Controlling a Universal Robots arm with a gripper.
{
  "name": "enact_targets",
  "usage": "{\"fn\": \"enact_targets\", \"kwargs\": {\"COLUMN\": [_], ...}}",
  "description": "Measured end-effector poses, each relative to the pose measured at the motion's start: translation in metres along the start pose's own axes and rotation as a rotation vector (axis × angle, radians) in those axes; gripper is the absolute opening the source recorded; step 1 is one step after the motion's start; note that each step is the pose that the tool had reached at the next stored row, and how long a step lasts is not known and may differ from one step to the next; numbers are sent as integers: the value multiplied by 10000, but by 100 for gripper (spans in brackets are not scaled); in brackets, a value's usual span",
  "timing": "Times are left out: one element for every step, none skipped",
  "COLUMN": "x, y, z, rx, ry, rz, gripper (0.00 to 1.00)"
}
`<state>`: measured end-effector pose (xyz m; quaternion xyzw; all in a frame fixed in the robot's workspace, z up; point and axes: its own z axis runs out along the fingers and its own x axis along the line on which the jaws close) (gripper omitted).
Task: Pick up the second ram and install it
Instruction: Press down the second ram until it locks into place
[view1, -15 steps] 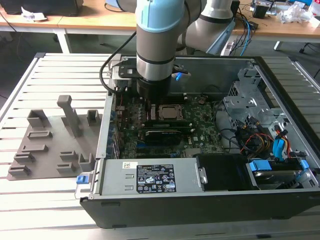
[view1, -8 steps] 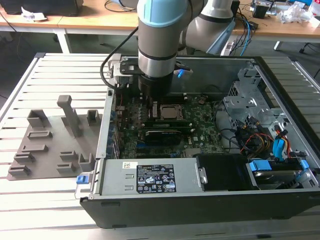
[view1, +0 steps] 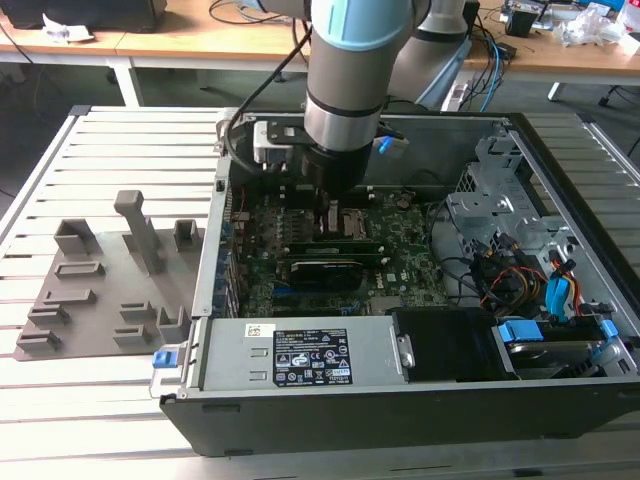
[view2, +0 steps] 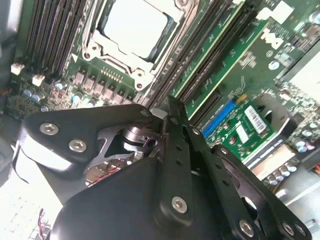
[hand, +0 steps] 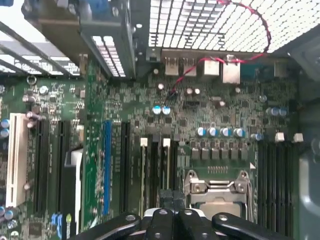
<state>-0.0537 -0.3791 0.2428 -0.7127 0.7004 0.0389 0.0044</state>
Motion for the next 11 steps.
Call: {"fn": "enact_targets", "kwargs": {"x": [-3, -6, -9, -15, -20, -25, -25, -25, -25, -25, -25], "y": [-18, -18, -17, -13, -9, -6, -5, -5, -5, -5, -5], "z": [-48, -106, -152, -254, -336, -404, -412, -412, -412, -413, -413], "rx": [-1, -2, -2, -2, -2, -2, -2, -1, -2, -2, -2], "ry": [-2, -2, -1, -1, 0, -1, -2, -3, -2, -1, -2], "rz": [-1, 0, 1, 1, 0, -1, -1, -1, 0, 0, 0], "gripper": [11, 11, 11, 11, 11, 11, 11, 11, 11, 11, 11]}}
